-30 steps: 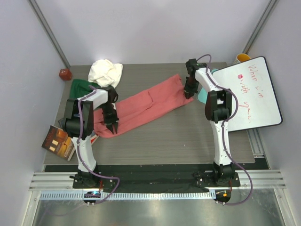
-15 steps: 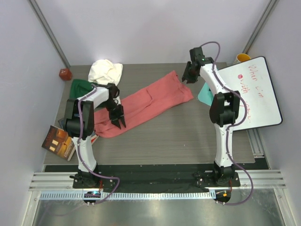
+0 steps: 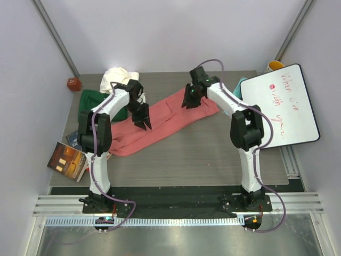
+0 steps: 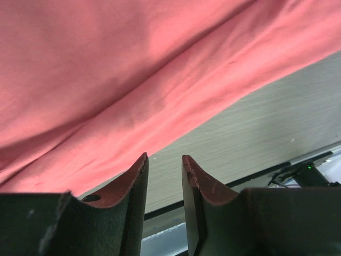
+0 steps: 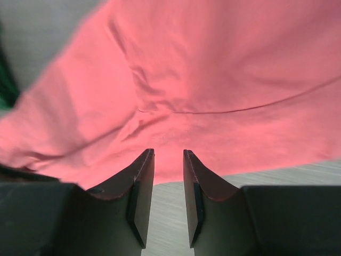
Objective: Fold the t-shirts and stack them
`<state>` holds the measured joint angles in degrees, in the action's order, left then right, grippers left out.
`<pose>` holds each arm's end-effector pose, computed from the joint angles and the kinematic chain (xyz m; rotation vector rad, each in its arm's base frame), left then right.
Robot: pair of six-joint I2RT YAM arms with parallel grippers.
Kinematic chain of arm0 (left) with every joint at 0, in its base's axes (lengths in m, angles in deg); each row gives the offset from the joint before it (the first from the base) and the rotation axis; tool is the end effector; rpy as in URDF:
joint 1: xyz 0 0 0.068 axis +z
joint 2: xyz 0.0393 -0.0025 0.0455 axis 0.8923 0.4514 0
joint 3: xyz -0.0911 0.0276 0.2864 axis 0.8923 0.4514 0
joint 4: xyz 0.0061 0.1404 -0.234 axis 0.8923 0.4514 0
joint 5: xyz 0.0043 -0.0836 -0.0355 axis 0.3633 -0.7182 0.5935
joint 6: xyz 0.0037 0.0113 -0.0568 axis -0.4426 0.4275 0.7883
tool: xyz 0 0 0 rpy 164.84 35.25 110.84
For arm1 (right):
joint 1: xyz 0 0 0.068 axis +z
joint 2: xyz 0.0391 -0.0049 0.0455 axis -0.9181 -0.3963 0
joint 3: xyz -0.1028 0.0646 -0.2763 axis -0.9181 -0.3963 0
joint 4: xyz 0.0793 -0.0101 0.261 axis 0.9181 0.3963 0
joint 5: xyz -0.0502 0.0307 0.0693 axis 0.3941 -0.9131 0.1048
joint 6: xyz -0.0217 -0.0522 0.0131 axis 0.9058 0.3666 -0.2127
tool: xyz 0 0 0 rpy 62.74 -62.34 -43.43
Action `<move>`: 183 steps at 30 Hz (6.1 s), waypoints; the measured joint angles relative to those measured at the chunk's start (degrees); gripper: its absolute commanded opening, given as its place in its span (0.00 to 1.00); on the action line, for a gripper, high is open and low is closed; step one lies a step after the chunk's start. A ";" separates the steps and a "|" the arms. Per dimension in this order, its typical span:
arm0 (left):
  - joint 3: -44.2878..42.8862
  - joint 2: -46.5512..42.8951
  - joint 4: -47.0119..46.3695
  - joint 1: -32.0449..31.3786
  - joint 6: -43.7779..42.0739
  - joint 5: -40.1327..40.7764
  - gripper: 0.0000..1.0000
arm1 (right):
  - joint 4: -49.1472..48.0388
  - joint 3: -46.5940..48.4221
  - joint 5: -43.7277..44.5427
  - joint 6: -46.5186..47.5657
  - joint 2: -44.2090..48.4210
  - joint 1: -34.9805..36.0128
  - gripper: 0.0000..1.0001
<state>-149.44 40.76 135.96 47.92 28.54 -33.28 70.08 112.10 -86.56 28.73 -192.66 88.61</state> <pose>0.4166 -0.1294 0.2210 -0.1746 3.0488 -0.6311 0.4696 0.1963 0.2701 0.1209 2.5981 0.5459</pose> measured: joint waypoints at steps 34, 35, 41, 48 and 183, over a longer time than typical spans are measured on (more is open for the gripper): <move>-1.73 9.88 10.19 -13.51 -3.19 10.86 0.08 | 9.68 7.23 0.61 0.13 -14.73 -4.09 0.15; -4.11 11.30 10.82 -14.58 -3.17 10.62 0.08 | 10.12 8.04 0.44 0.33 -15.21 -5.20 0.16; -17.64 18.86 14.91 -19.69 -3.13 9.44 0.07 | 14.51 18.21 -0.26 2.91 -20.63 -10.32 0.20; -18.88 19.30 13.27 -24.20 -3.04 8.35 0.12 | 16.59 23.74 -1.75 4.52 -23.56 -11.67 0.29; 0.48 4.76 -0.94 -21.05 -7.28 26.58 0.34 | 0.00 -7.54 -6.45 3.08 -7.06 -4.94 0.32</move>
<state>-148.96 45.53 135.02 26.87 21.27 -6.70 70.08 104.55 -93.01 31.81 -199.72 83.67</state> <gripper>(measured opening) 0.341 0.321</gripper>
